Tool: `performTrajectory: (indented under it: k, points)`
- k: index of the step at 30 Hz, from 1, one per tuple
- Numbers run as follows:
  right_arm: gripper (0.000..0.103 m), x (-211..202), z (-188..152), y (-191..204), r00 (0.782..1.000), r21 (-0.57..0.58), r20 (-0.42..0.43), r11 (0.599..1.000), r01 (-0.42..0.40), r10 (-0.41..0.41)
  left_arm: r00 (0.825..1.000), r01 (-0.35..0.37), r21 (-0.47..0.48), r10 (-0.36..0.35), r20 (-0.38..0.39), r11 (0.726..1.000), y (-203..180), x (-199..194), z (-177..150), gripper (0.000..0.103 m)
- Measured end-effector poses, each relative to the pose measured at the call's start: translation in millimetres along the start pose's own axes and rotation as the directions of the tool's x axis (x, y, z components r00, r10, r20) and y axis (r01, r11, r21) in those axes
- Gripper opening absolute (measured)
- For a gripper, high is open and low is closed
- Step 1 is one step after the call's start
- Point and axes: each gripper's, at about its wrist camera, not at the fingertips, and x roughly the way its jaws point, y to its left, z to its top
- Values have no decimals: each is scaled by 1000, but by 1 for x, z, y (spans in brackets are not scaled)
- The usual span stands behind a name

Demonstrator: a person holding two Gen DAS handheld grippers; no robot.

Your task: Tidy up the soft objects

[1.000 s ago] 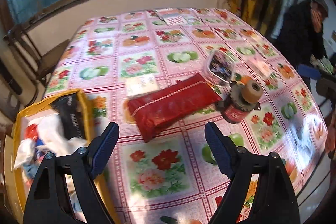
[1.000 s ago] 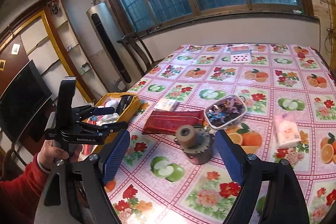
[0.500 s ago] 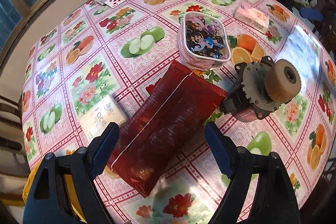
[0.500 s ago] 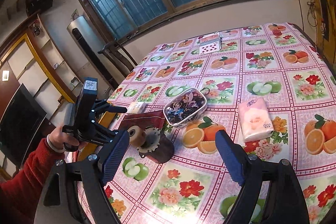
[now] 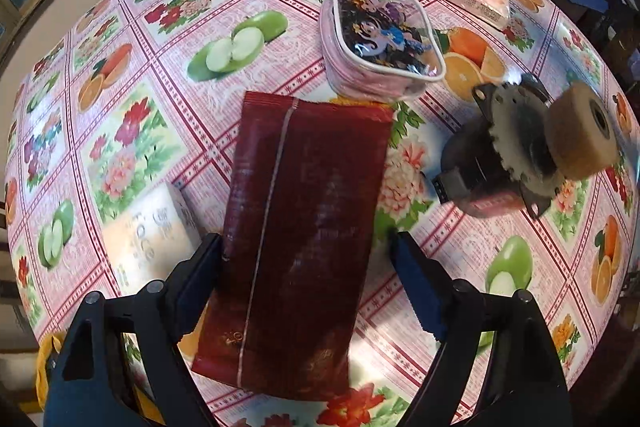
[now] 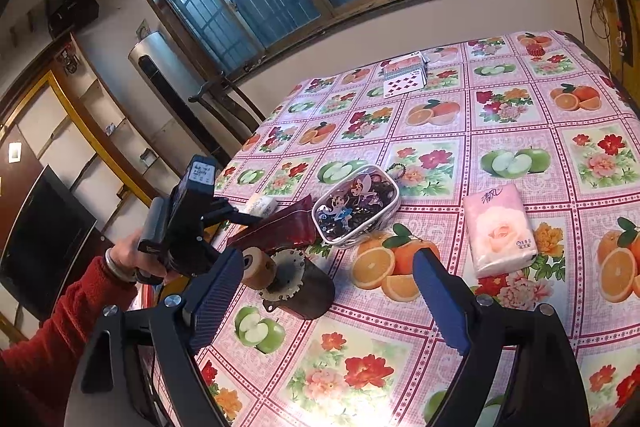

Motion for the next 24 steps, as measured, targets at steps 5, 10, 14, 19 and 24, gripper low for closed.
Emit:
performTrajectory:
  k: [5, 10, 14, 19, 24]
  points:
    - [91, 3, 0, -2, 1000, 23, 9, 999, -29, 28, 1000, 19, -53, -20, -12, 998, -18, -12, -37, 86]
    - [91, 11, -1, 0, 1000, 26, 5, 999, -22, 21, 1000, -16, -265, 18, 6, 964, -6, -21, -41, 86]
    - [91, 10, -3, 0, 999, 6, 4, 999, 36, -36, 999, -14, -411, 30, 32, 912, 12, -23, -40, 86]
    - [94, 13, 13, -15, 982, -38, -59, 984, 176, -178, 999, -28, -427, 38, 16, 904, 11, -13, -31, 86]
    - [96, 44, 27, -43, 922, -101, -176, 938, 331, -345, 999, -42, -407, 47, 1, 913, 0, -9, -31, 86]
